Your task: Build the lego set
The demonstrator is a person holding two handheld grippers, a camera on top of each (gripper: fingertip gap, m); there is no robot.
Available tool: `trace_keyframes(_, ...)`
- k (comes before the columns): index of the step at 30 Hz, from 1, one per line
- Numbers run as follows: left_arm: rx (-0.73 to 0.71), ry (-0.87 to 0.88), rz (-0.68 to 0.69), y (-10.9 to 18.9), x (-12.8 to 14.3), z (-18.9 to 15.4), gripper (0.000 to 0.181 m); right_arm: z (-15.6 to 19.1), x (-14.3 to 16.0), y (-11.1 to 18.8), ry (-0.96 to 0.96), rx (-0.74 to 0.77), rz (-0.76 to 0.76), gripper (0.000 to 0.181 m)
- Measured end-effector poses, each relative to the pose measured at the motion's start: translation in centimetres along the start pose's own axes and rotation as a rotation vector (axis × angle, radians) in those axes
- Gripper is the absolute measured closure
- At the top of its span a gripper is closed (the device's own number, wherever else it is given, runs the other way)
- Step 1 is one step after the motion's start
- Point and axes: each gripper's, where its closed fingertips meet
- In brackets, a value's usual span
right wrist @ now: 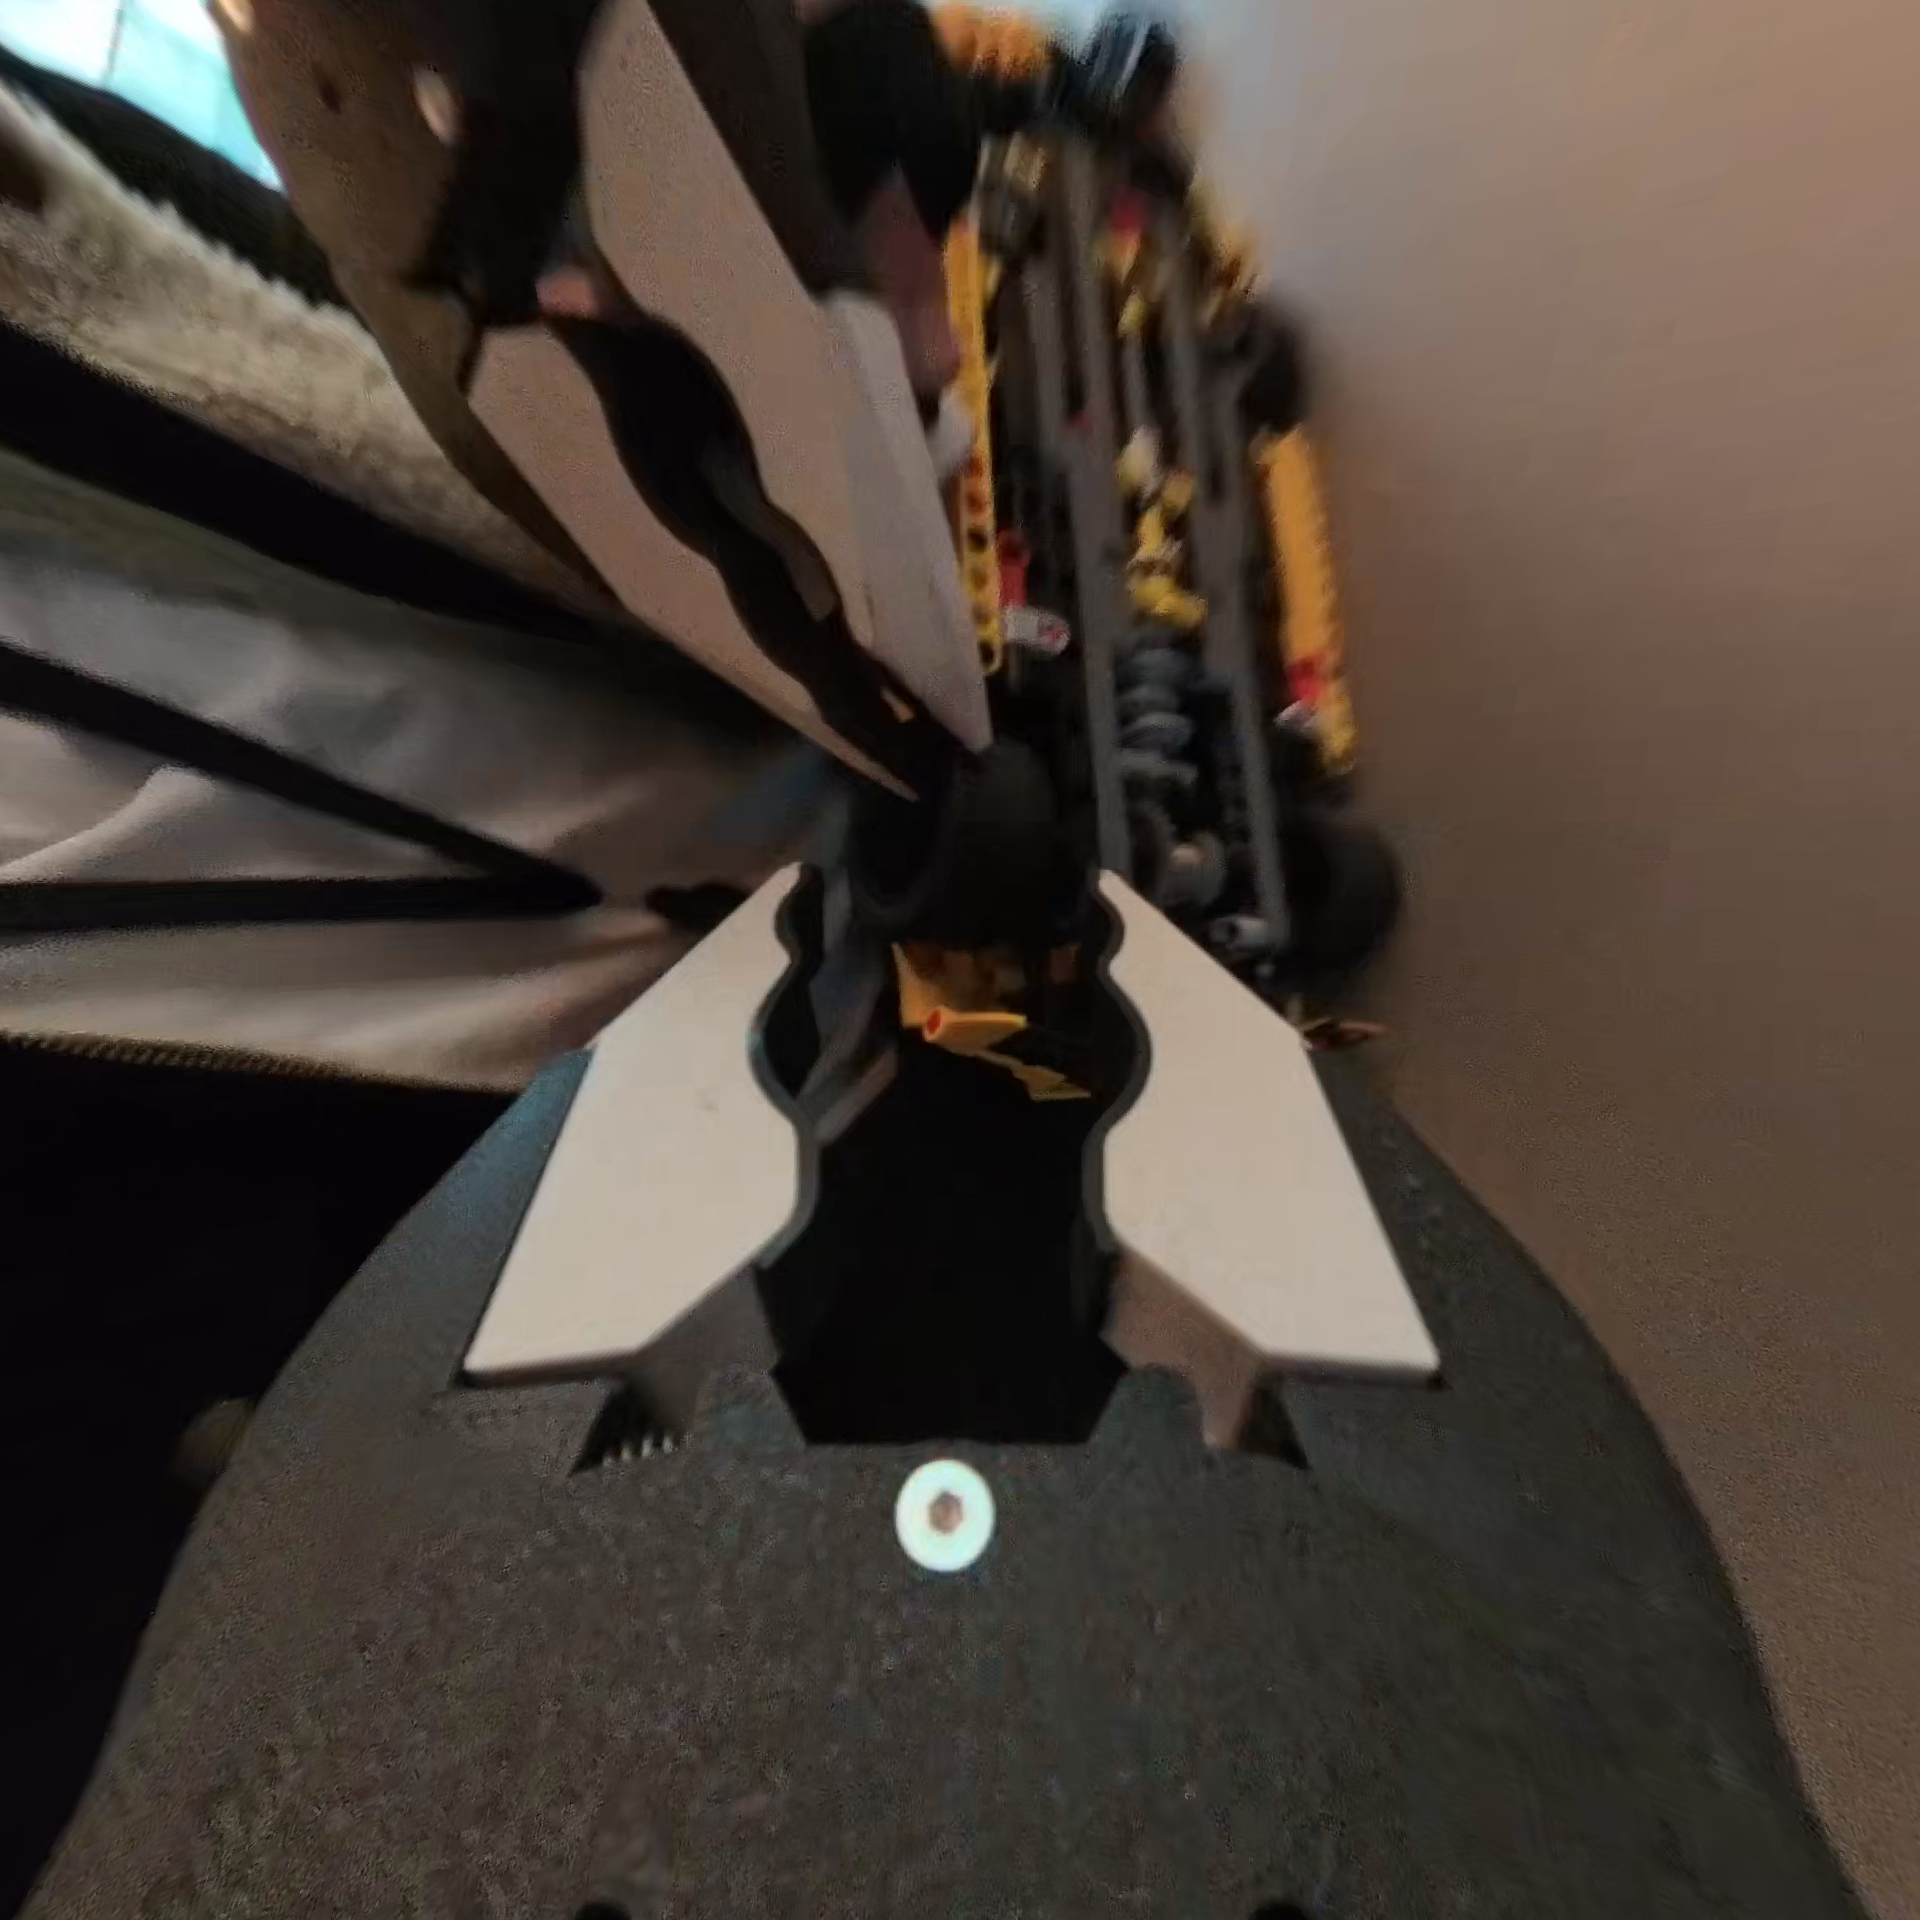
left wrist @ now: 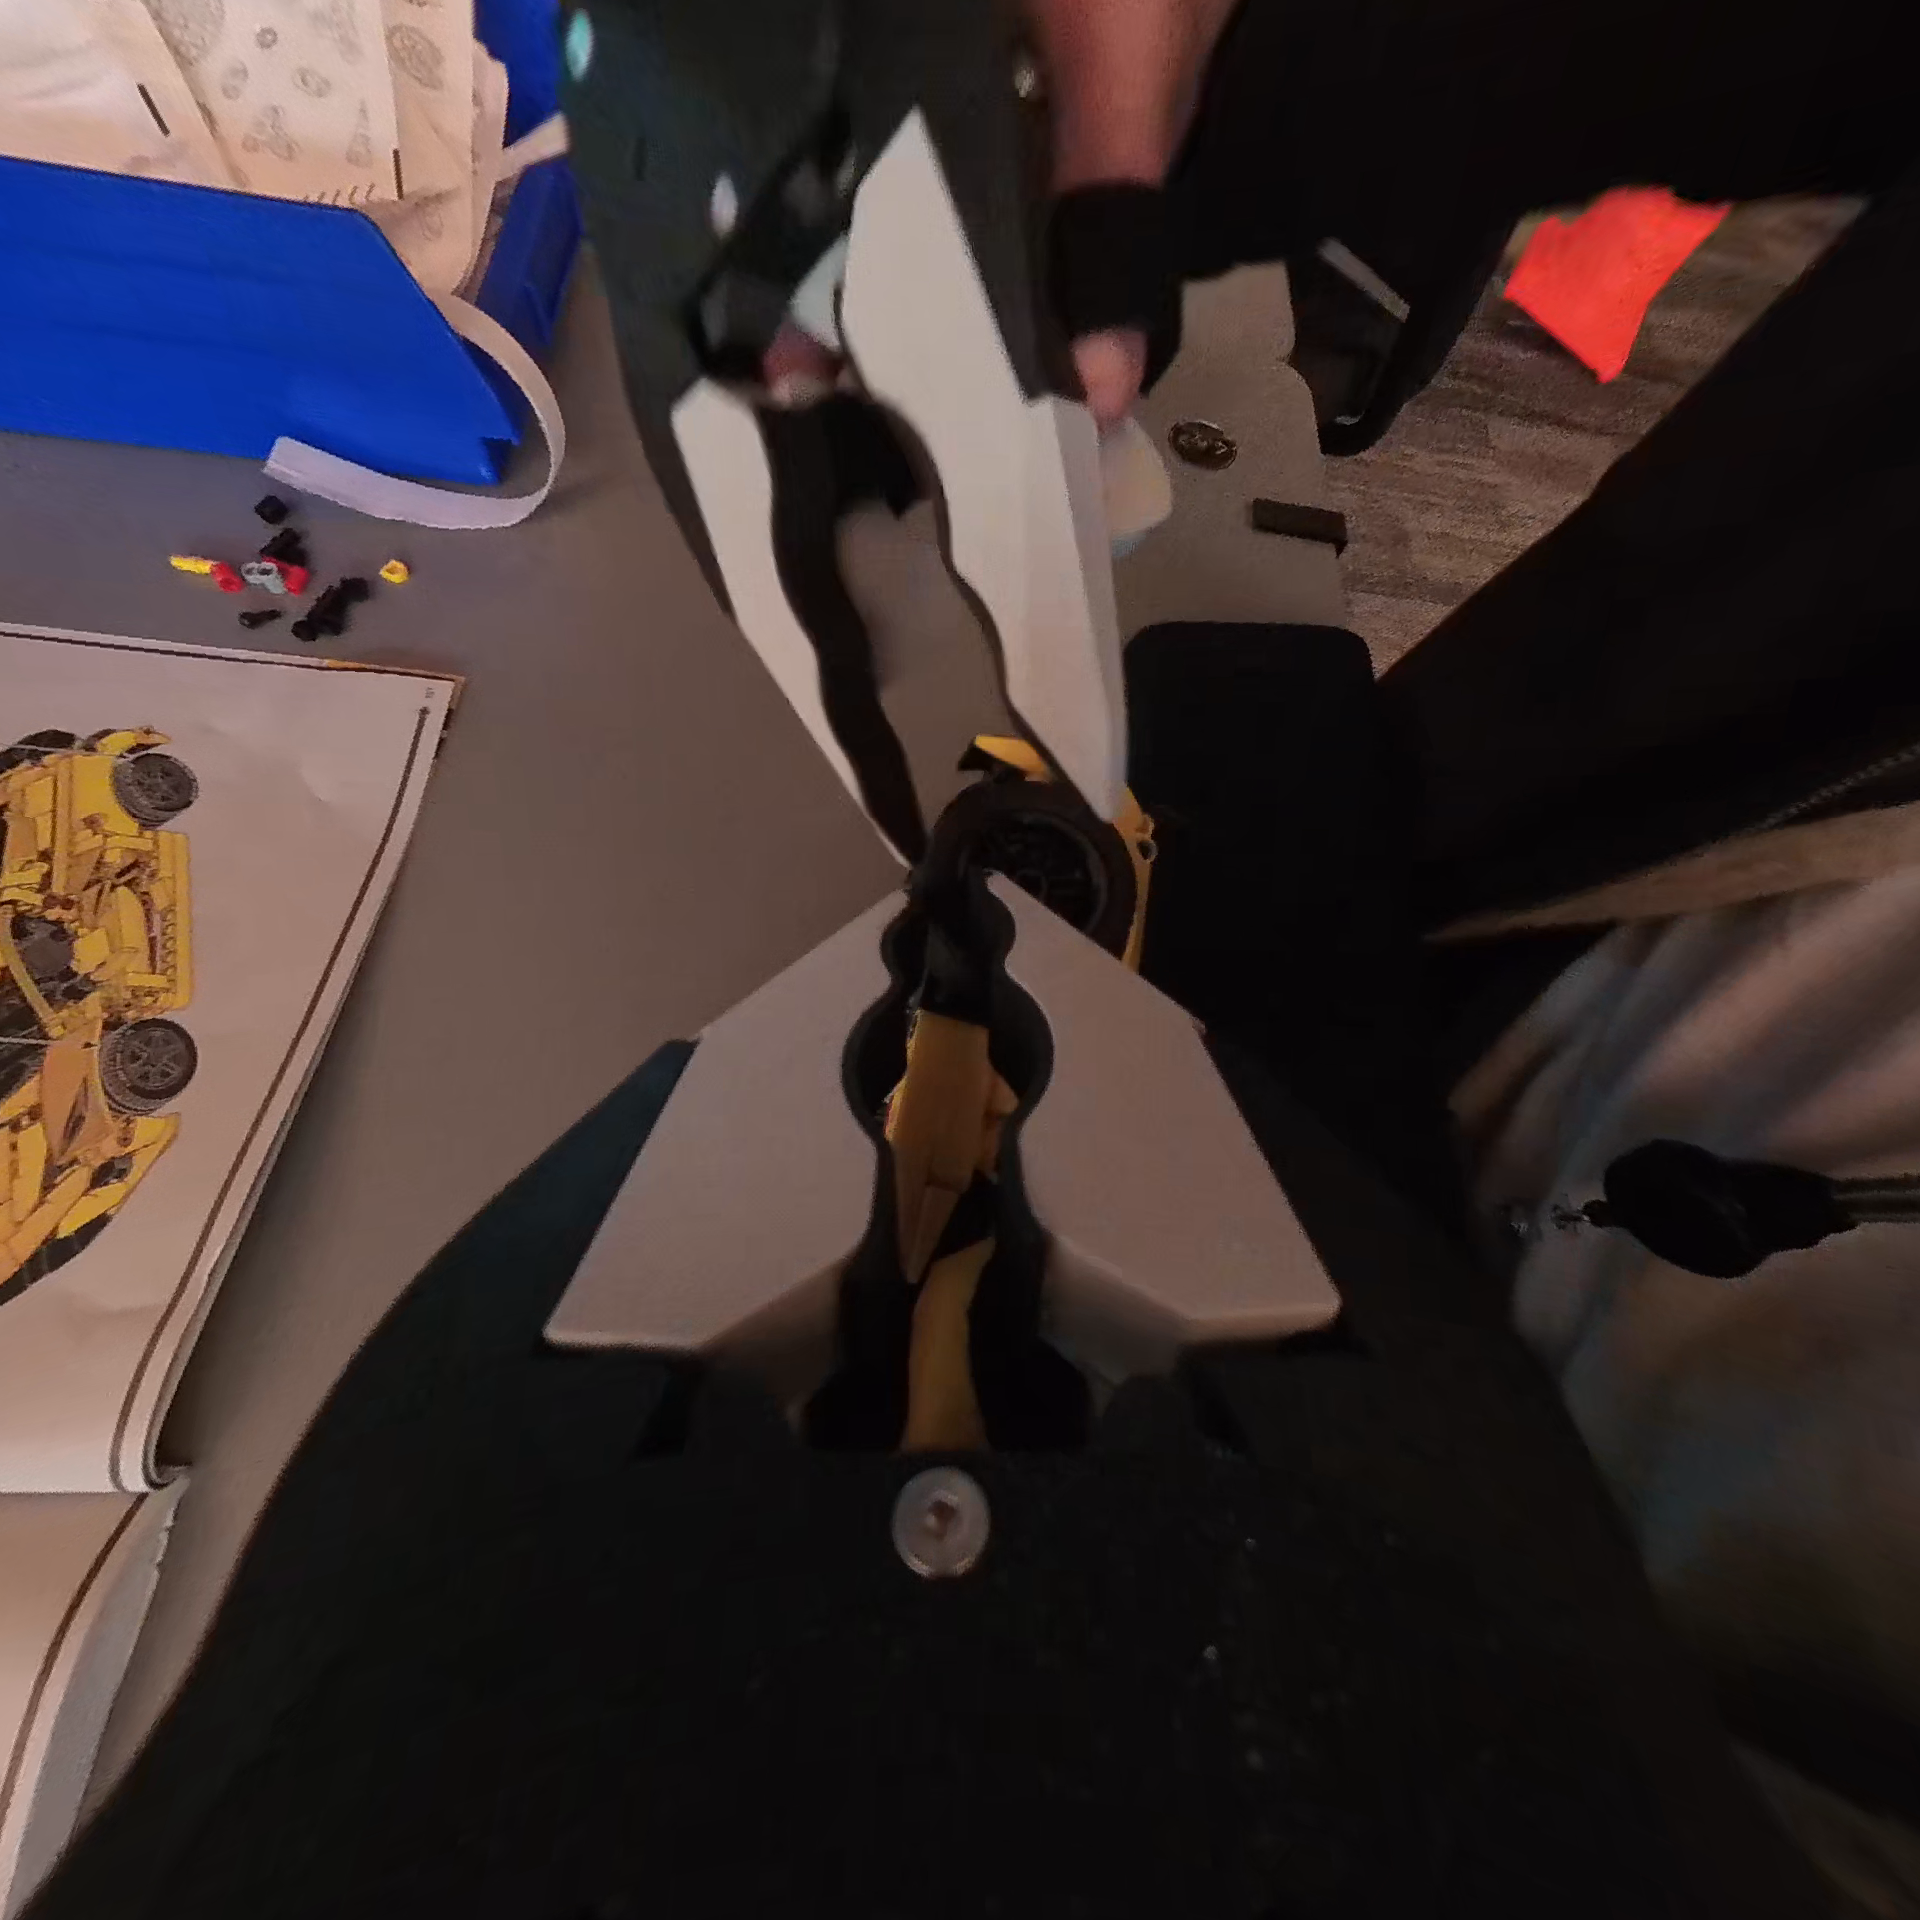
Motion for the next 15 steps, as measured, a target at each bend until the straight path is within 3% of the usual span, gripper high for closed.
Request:
trace_keyframes(3, 0.019, 0.012, 0.000, 0.0, 0.0, -0.3, 0.173, 0.2, -0.1, -0.7, -0.075, -0.110, 0.146, 0.130)
trace_keyframes(5, 0.004, -0.004, -0.002, 0.0, 0.0, -0.3, 0.173, -0.6, -0.1, -0.8, -0.110, -0.128, 0.212, 0.143)
trace_keyframes(11, 0.001, -0.017, 0.004, 0.0, 0.1, -0.4, 0.173, -0.8, 0.0, -1.2, -0.148, -0.218, 0.274, 0.137)
trace_keyframes(15, -0.004, -0.041, 0.001, 0.0, 0.0, -0.4, 0.173, -0.3, 0.1, -0.3, -0.088, -0.244, 0.338, 0.144)
Point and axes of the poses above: each gripper's, where its closed fingertips meet, y back along the fingers, x out of its underside, z = x × y across the jaws, and after that the axes turned 6 degrees about x, right-handed
